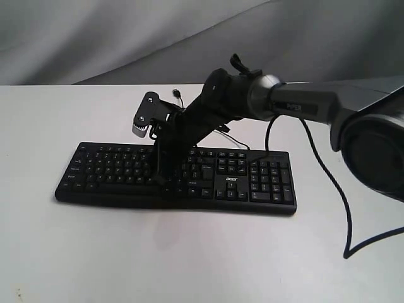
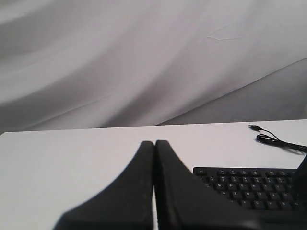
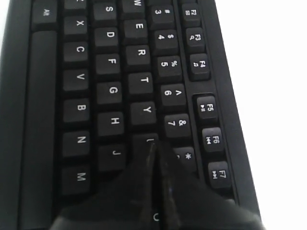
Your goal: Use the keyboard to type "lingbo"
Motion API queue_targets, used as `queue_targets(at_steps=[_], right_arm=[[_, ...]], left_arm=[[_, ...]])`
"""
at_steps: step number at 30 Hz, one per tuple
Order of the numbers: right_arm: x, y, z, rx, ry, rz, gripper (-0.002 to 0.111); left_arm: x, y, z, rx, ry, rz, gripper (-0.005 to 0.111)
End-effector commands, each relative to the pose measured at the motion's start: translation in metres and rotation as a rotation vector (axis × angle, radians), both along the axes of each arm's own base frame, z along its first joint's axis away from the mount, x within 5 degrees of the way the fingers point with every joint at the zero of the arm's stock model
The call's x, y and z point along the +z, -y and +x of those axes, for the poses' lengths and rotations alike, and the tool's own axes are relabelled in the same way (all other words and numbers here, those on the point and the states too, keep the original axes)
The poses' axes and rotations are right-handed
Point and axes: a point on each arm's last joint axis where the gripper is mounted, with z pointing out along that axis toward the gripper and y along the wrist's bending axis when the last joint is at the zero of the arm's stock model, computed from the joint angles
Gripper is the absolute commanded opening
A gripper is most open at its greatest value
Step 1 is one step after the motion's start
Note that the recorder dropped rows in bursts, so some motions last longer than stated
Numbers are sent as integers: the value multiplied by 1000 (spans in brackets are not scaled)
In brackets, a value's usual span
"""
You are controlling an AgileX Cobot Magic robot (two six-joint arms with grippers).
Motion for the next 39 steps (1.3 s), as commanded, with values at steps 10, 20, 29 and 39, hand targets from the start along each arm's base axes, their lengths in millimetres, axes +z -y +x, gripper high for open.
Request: queue_targets(at_steps=[10, 20, 29, 39], right_arm=[[15, -25, -26, 101, -35, 16, 0], [6, -28, -29, 119, -34, -10, 0], [6, -27, -28, 111, -24, -15, 0], [-7, -27, -26, 104, -32, -26, 0]], left_arm=[[-1, 0, 0, -8, 9, 0, 1], [-1, 0, 0, -8, 9, 0, 1], [-1, 0, 0, -8, 9, 0, 1], [-1, 0, 0, -8, 9, 0, 1]])
